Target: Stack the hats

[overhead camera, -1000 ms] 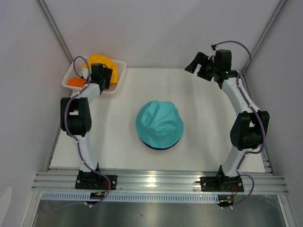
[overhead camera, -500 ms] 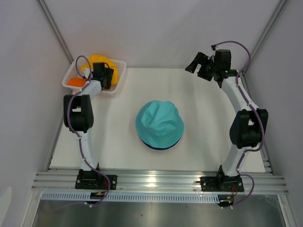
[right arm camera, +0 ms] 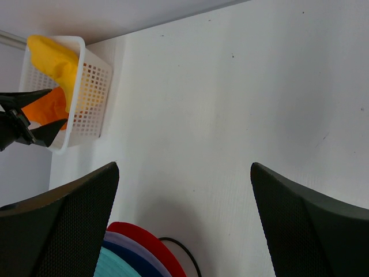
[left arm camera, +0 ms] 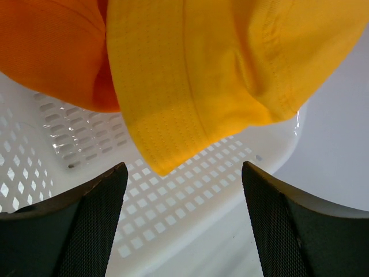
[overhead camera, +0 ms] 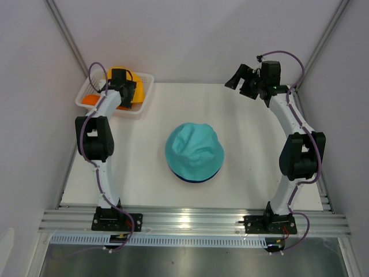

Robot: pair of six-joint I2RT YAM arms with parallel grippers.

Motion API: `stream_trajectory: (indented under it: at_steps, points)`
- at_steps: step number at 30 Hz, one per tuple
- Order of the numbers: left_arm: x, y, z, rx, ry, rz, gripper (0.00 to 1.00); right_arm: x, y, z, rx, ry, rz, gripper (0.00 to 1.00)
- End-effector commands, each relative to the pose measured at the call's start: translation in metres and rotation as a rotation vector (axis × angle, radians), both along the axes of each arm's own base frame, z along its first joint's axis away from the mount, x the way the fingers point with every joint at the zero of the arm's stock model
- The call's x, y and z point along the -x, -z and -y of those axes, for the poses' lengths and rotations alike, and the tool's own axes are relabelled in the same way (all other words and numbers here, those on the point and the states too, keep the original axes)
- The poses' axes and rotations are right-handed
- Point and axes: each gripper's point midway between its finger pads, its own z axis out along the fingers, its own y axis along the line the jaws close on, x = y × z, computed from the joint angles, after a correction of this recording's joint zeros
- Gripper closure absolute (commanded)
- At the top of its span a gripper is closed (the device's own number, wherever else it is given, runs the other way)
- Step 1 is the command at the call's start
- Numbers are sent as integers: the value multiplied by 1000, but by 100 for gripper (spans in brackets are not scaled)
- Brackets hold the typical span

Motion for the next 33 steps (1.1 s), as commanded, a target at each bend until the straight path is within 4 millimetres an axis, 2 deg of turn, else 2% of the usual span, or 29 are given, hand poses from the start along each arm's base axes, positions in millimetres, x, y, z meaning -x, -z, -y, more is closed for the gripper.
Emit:
stream_trajectory:
  at_steps: [1, 4, 9, 10, 12, 15, 16, 18, 19, 20, 21, 23, 24, 25, 27, 28, 29, 30, 31, 32, 33]
  points:
    - [9, 12, -3, 3, -33, -52, 17, -1, -17, 1, -10, -1, 50, 1]
    - [18, 31, -2, 16, -39, -91, 16, -1, -16, 2, -11, 3, 49, 1]
    - [8, 38, 0, 25, -37, -62, 17, -3, -18, 1, -14, 4, 56, 0]
    - [7, 47, -1, 24, -40, -77, 17, -4, -17, 1, -14, 4, 56, 0]
    - [-2, 46, 0, 27, -38, -39, 21, -5, -18, 0, -15, 3, 57, 1]
    - [-11, 50, -2, 20, -47, 0, 32, -6, -18, 2, -11, 11, 57, 1]
    - [-19, 42, -2, 20, -45, 47, 37, -6, -17, 3, -6, 16, 55, 1]
    - [-25, 38, -3, 18, -44, 79, 58, -8, -18, 4, 1, 21, 55, 0]
    - [-30, 32, -3, 16, -42, 108, 68, -8, -18, 5, 2, 24, 54, 1]
    - [-32, 25, -3, 6, -33, 126, 89, -9, -17, 5, 2, 24, 53, 1]
    - [-34, 17, -3, -2, -27, 147, 97, -10, -17, 5, 1, 22, 55, 0]
    - [-37, 4, -5, -40, -4, 186, 99, -10, -18, 3, -11, 18, 52, 0]
    - [-37, -13, -6, -54, 5, 223, 99, -10, -17, 2, -22, 14, 46, 1]
    - [-34, -14, -6, -69, 13, 224, 99, -10, -18, 0, -28, 10, 51, 1]
    - [-34, -50, -7, -114, 46, 299, 99, -8, -19, -1, -38, 3, 47, 0]
    - [-30, -52, -7, -127, 61, 302, 99, -7, -22, -3, -50, -3, 48, 1]
    - [-29, -65, -6, -155, 90, 332, 99, -5, -24, -4, -55, -6, 51, 0]
    - [-25, -88, -4, -165, 105, 374, 99, -2, -32, -5, -63, -15, 64, 0]
    - [-23, -101, -18, -179, 99, 404, 99, 0, -39, -7, -73, -18, 82, 1]
    - [-18, -109, -16, -183, 140, 423, 99, 3, -39, -6, -77, -20, 83, 0]
    - [-17, -125, -15, -185, 153, 480, 99, 7, -46, -8, -89, -29, 96, 1]
